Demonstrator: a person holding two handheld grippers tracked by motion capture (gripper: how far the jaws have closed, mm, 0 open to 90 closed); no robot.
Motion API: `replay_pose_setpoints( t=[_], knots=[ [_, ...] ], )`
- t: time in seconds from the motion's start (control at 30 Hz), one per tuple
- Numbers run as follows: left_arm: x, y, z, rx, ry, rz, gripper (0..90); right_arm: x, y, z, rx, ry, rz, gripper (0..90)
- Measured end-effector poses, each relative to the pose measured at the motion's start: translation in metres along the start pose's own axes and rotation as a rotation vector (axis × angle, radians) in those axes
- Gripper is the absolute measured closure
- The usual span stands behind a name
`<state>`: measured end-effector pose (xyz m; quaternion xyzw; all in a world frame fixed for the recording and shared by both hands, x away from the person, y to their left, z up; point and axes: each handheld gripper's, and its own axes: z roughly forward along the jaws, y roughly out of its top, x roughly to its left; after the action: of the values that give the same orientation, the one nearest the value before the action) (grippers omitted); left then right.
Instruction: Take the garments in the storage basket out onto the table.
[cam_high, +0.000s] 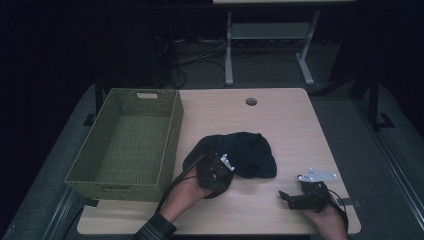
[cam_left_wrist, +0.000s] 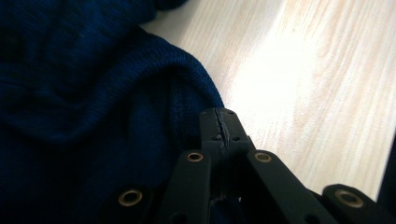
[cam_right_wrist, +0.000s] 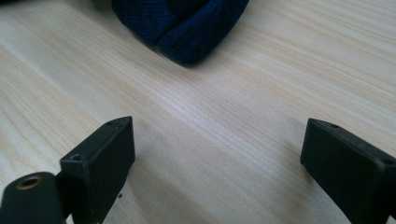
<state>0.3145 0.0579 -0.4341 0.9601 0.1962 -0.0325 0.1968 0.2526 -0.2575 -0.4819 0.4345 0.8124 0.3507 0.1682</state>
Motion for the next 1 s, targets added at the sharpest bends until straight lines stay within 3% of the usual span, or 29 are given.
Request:
replay_pose_setpoints(
  t=[0.23, 0.67, 0.8, 1.0],
  knots=[
    [-0.004, 0.005, 0.009, -0.004, -0.012, 0.009, 90.0, 0.000, 0.000, 0.000, 0.000, -0.001, -0.001, 9.7],
    [-0.031, 0.040, 0.031, -0.032, -0.105, 0.087, 90.0, 0.000, 0.000, 0.000, 0.000, -0.002, 0.001, 9.7],
    [-0.037, 0.048, 0.036, -0.053, -0.124, 0.094, 90.0, 0.000, 0.000, 0.000, -0.001, -0.002, 0.000, 9.7],
    [-0.040, 0.049, 0.032, -0.079, -0.141, 0.105, 84.8, 0.000, 0.000, 0.000, -0.001, -0.002, 0.001, 9.7]
  ],
)
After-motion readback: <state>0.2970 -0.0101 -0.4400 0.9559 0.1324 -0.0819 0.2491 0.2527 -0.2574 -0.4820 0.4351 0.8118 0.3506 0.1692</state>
